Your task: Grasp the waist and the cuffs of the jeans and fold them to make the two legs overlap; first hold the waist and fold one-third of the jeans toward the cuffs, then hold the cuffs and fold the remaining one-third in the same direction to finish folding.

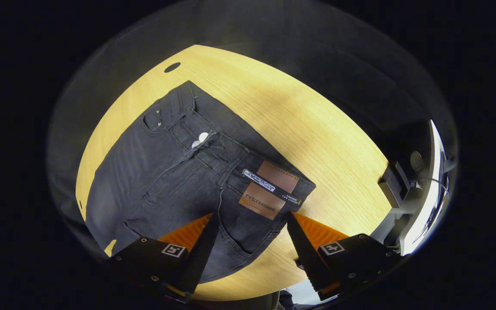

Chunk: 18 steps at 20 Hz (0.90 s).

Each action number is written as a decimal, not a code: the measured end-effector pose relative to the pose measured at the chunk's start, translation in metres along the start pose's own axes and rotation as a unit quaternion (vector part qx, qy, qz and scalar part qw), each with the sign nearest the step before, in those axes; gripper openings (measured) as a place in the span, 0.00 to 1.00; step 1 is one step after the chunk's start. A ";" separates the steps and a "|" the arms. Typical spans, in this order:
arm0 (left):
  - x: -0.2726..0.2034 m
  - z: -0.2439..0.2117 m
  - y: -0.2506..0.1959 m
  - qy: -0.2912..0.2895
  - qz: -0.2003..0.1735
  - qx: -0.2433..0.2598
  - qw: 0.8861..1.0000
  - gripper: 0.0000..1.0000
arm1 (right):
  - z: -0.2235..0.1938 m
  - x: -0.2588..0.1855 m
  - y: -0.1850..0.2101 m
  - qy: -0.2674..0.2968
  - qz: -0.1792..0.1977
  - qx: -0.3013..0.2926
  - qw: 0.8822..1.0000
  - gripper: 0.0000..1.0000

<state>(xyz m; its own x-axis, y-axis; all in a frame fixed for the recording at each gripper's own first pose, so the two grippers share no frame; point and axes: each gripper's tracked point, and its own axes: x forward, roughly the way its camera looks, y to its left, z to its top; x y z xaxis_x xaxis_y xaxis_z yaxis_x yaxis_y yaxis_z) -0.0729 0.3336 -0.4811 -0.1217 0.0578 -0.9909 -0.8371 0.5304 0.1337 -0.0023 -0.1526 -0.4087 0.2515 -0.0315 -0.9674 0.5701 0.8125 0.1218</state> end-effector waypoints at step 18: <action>-0.003 0.011 -0.031 -0.059 -0.047 -0.006 0.997 0.08 | -0.011 0.012 0.009 0.069 0.086 0.166 0.980 0.27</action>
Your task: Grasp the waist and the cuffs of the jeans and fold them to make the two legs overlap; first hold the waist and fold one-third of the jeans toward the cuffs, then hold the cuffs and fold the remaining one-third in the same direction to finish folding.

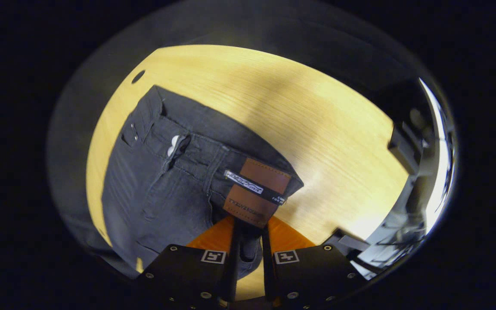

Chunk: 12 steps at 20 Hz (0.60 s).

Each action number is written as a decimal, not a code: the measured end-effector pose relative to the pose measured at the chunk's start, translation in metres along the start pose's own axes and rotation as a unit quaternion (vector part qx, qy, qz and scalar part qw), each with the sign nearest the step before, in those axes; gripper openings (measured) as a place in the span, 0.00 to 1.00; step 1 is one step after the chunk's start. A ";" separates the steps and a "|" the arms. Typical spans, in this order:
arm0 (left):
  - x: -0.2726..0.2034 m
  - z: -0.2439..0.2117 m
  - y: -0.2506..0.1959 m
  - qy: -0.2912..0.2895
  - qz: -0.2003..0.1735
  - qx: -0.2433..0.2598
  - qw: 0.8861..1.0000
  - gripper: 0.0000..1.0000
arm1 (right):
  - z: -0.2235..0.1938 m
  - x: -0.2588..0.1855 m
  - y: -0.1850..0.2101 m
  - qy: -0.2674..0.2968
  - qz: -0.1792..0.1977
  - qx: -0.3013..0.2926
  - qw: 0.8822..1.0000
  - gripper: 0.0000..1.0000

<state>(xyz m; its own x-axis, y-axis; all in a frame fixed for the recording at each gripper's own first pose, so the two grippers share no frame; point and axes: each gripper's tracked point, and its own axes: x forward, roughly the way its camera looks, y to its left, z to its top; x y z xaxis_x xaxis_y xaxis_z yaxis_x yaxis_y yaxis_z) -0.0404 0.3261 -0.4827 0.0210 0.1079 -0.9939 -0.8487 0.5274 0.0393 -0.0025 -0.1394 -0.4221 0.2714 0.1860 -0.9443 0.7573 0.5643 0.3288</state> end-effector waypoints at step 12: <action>-0.058 0.026 -0.074 -0.071 -0.209 0.036 0.975 0.01 | 0.019 -0.054 0.089 -0.082 0.198 0.075 0.974 0.07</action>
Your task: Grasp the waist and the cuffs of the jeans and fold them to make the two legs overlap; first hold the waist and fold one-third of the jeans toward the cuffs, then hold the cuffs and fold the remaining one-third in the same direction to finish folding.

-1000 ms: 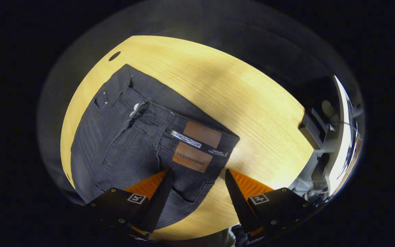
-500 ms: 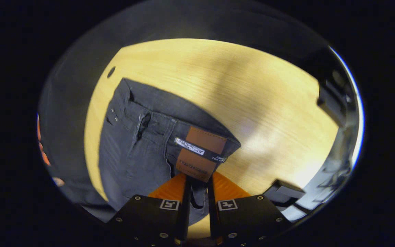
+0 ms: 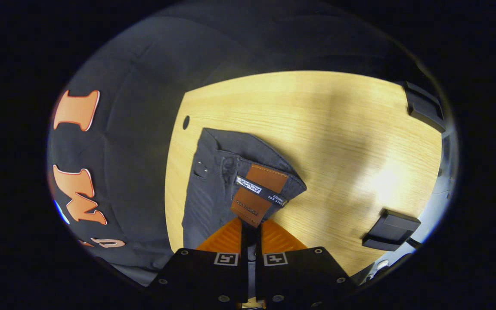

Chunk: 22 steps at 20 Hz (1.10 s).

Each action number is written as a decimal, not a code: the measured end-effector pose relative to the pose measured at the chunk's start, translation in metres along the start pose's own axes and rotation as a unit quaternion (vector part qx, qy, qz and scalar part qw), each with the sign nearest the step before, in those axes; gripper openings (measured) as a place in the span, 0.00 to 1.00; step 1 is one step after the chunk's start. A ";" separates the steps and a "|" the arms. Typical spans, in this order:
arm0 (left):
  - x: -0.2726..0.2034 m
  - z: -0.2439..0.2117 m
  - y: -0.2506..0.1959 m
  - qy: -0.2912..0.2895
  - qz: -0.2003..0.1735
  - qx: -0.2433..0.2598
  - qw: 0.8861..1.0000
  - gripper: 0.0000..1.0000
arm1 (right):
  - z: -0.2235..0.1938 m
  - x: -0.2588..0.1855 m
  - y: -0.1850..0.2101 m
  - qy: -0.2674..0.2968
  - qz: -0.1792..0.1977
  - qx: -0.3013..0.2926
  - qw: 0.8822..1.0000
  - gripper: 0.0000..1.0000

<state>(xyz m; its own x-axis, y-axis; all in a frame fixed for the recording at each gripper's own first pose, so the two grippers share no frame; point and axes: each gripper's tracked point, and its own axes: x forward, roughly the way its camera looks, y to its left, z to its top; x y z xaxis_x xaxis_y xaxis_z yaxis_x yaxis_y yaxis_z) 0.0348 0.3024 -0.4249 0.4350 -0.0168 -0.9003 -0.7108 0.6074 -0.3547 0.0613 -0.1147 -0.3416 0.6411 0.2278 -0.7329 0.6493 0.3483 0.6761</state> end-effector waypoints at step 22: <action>0.046 0.091 -0.159 -0.013 -0.124 0.051 0.991 0.01 | 0.017 -0.007 0.134 -0.061 0.057 -0.009 0.996 0.07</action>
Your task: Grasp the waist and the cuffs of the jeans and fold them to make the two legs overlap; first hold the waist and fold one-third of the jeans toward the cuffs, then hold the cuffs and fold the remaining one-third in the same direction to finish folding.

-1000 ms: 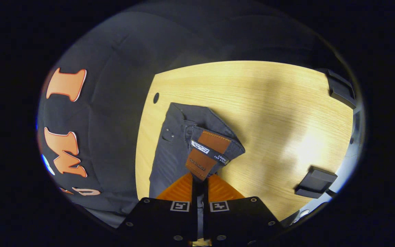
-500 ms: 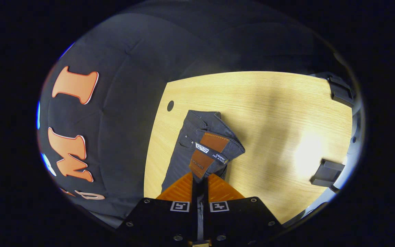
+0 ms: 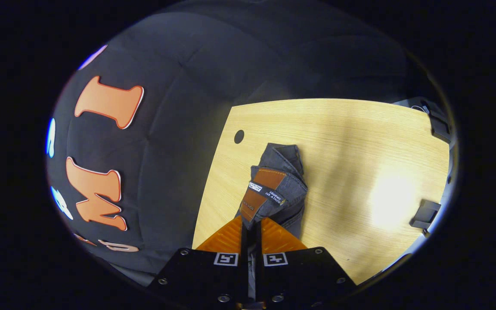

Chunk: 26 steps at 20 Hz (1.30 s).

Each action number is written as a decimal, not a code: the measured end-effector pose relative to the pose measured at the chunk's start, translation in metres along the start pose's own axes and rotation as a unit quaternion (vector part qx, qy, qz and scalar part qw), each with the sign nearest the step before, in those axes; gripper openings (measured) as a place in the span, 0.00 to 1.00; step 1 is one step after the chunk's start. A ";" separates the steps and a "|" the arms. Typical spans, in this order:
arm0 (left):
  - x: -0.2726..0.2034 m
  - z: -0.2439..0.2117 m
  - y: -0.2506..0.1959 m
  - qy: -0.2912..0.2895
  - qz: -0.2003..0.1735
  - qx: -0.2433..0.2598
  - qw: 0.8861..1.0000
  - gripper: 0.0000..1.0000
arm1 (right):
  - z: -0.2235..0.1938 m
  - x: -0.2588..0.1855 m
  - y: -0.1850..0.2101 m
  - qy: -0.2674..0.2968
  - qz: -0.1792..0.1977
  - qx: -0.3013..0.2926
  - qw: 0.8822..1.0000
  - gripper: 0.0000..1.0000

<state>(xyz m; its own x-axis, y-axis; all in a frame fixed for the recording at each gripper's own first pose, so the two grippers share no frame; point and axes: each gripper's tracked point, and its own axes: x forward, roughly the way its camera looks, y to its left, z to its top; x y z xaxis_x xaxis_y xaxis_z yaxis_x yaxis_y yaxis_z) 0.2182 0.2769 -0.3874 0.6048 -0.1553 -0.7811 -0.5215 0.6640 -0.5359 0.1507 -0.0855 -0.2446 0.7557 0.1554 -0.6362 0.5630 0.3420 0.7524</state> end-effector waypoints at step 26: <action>0.139 0.078 -0.022 -0.051 0.119 0.062 0.990 0.34 | 0.049 0.170 0.052 0.043 -0.037 0.020 0.998 0.30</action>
<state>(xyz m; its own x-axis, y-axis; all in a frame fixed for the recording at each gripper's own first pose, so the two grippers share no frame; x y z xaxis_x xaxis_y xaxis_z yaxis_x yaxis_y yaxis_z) 0.3606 0.2975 -0.4592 0.5345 0.0869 -0.8407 -0.5826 0.7585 -0.2920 0.3251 -0.0866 -0.3051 0.6812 0.2110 -0.7010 0.6304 0.3177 0.7082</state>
